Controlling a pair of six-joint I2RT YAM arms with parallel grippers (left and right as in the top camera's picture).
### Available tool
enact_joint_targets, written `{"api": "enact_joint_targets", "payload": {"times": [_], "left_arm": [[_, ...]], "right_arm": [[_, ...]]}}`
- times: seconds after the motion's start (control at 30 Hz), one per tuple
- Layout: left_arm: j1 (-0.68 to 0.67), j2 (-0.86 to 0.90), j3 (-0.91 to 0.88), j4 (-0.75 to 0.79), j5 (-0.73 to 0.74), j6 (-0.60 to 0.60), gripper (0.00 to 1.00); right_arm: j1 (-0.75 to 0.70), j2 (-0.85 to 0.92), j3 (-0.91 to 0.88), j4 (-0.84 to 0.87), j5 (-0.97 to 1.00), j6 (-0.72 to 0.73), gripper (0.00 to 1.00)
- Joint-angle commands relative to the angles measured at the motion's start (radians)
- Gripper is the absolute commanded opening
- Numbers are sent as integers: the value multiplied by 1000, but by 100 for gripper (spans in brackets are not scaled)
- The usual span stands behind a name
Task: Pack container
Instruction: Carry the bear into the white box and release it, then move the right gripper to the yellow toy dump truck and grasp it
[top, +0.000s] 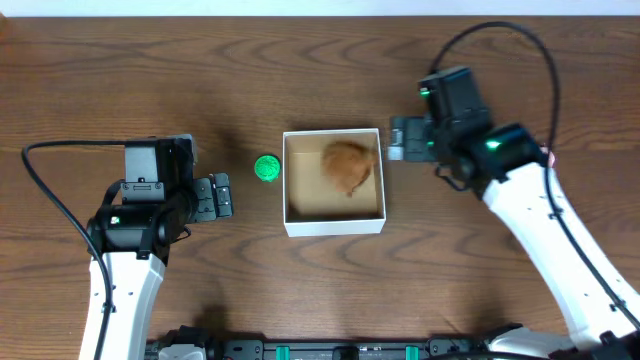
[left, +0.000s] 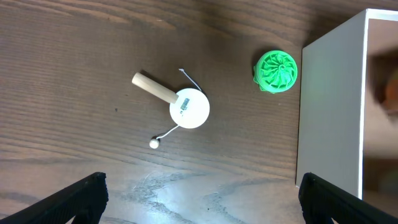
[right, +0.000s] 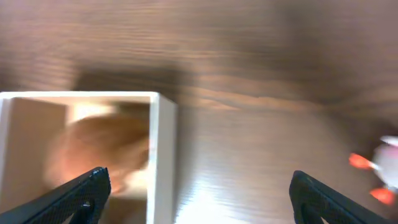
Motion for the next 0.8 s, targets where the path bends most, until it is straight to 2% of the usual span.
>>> {"api": "enact_joint_targets", "payload": {"times": [0.0,0.13,0.3,0.6,0.77], "left_arm": [[4,0,13,-1,7,-13,98],[4,0,13,-1,7,-13,98],[4,0,13,-1,7,-13,98],[4,0,13,0,7,-13,98],[4,0,13,3,8,-13,98]], "right_arm": [[-46,-6,18,-38,9,-8,95],[-92,-6,18,-75,35,-6,96],[-176,-6,18,-130,55,64,97],[-343,-6,18,-306,55,63,99],[-412,-5,4,-356,56,-32,99]]}}
